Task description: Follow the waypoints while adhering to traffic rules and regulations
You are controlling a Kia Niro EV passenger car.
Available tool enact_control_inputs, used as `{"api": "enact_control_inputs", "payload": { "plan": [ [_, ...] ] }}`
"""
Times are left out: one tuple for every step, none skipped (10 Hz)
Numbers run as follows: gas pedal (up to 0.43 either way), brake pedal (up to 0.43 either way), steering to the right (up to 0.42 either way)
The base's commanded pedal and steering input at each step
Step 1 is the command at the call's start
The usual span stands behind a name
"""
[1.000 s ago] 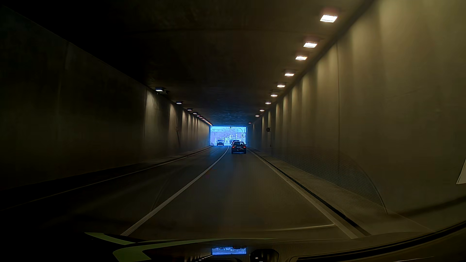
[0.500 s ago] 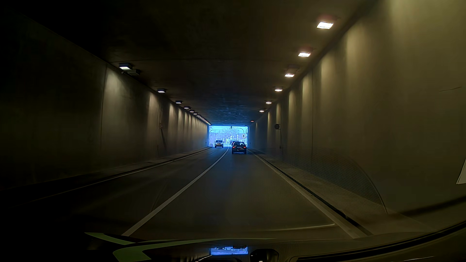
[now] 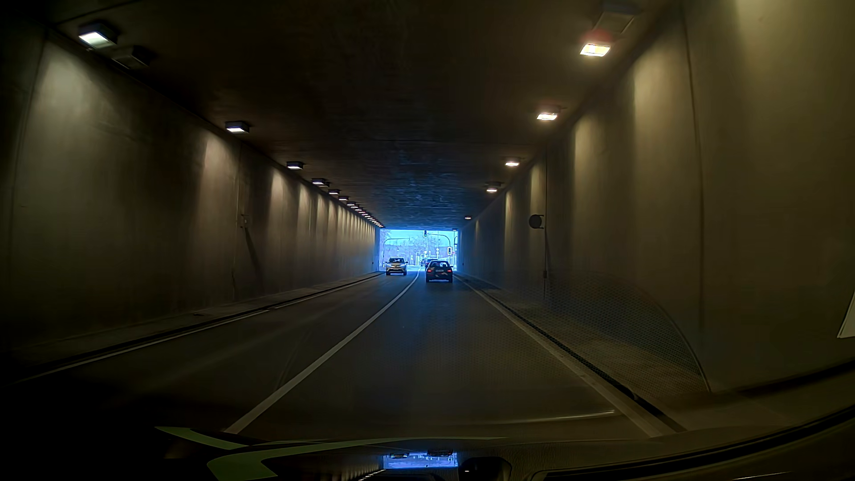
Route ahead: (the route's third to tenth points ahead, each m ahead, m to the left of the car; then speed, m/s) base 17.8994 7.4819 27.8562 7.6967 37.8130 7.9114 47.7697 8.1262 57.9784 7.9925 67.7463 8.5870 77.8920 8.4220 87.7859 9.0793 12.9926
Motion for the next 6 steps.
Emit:
{"api": "enact_control_inputs", "payload": {
  "plan": [
    [0.039, 0.000, -0.004],
    [0.039, 0.000, -0.004],
    [0.039, 0.000, -0.004],
    [0.039, 0.000, -0.004],
    [0.039, 0.000, -0.004],
    [0.039, 0.000, -0.004]
  ]
}}
